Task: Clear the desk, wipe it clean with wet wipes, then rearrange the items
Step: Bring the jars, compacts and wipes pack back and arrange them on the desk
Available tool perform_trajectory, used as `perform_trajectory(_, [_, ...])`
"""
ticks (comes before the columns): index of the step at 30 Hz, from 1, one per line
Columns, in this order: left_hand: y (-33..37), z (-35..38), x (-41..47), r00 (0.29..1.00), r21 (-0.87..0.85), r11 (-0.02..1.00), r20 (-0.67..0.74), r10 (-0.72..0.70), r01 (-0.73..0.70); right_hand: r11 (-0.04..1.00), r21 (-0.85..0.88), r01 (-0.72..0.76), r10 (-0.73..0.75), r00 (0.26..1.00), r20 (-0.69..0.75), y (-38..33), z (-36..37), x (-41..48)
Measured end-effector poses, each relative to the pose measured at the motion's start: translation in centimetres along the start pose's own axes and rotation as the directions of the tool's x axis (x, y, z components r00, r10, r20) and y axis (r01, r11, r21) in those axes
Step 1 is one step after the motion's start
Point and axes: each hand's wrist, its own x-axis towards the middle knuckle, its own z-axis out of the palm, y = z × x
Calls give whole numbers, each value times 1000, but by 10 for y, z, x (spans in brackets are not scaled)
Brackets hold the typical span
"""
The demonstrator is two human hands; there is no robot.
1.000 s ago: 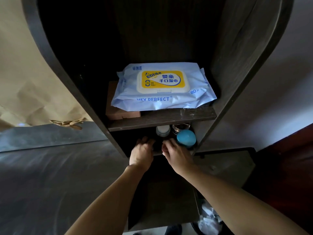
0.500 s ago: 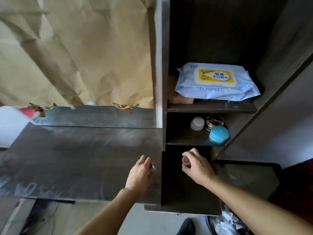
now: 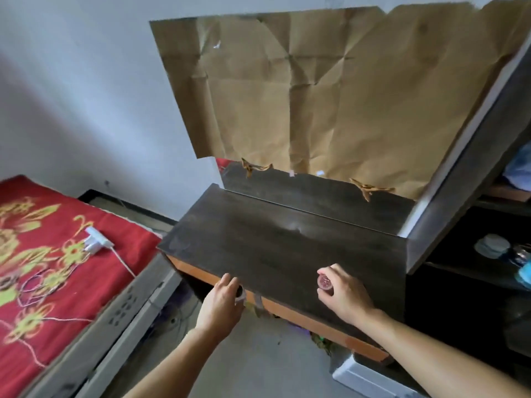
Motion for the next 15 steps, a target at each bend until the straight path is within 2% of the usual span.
perform_trajectory(6, [-62,-23,30,995,-25,997,-52,-80,79,997,-36,70,-69,997,21,-46,28,72])
perform_trajectory(15, [-148,-35,150,995,30,994,-4,-104,104,998,29,57,-60,993,105,-87,92,223])
